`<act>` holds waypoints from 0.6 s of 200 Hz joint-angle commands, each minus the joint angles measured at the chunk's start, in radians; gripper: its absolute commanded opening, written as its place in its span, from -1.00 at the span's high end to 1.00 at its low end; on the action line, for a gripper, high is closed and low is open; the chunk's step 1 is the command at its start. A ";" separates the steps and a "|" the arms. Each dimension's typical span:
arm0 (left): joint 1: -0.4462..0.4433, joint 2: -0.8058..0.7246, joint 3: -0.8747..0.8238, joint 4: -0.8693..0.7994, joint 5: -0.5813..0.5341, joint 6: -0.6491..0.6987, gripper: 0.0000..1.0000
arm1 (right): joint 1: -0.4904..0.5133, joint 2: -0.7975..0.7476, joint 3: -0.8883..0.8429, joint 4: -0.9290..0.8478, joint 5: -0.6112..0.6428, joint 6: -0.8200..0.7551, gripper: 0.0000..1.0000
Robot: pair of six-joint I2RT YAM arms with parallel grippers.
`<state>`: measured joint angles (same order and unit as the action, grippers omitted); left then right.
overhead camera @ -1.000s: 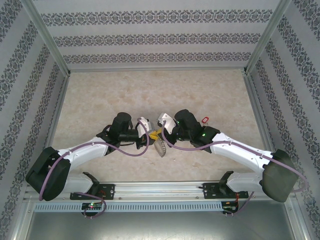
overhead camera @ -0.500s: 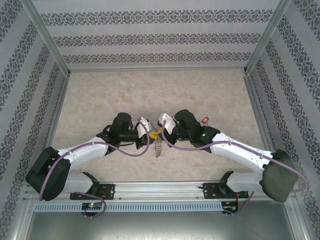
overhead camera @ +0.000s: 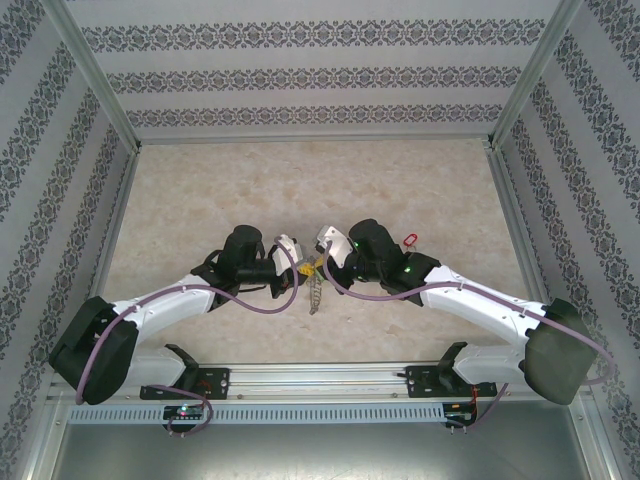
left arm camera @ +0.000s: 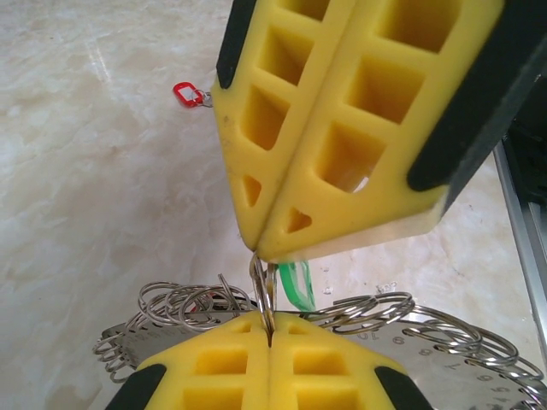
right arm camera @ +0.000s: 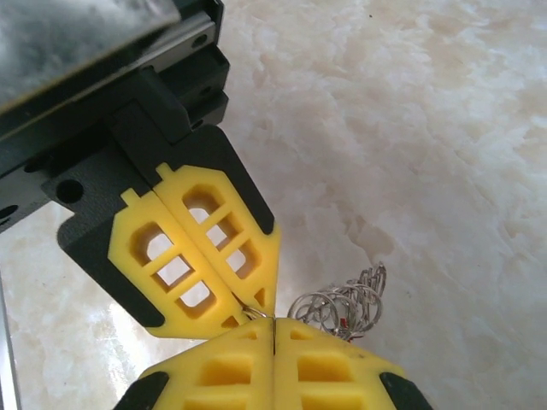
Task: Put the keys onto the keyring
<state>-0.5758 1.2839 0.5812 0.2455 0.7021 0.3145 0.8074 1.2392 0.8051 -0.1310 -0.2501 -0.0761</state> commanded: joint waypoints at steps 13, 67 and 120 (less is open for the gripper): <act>-0.001 -0.021 -0.007 0.038 0.016 0.006 1.00 | -0.022 0.004 -0.005 -0.015 0.037 0.047 1.00; -0.001 -0.010 -0.015 0.072 0.037 -0.009 1.00 | -0.038 0.024 -0.006 -0.022 0.012 0.061 1.00; -0.001 -0.007 -0.040 0.139 0.029 -0.041 1.00 | -0.044 0.044 0.005 -0.018 -0.025 0.073 1.00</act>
<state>-0.5747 1.2839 0.5602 0.2882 0.6952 0.3004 0.7753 1.2736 0.8047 -0.1493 -0.2596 -0.0250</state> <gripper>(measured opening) 0.043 0.059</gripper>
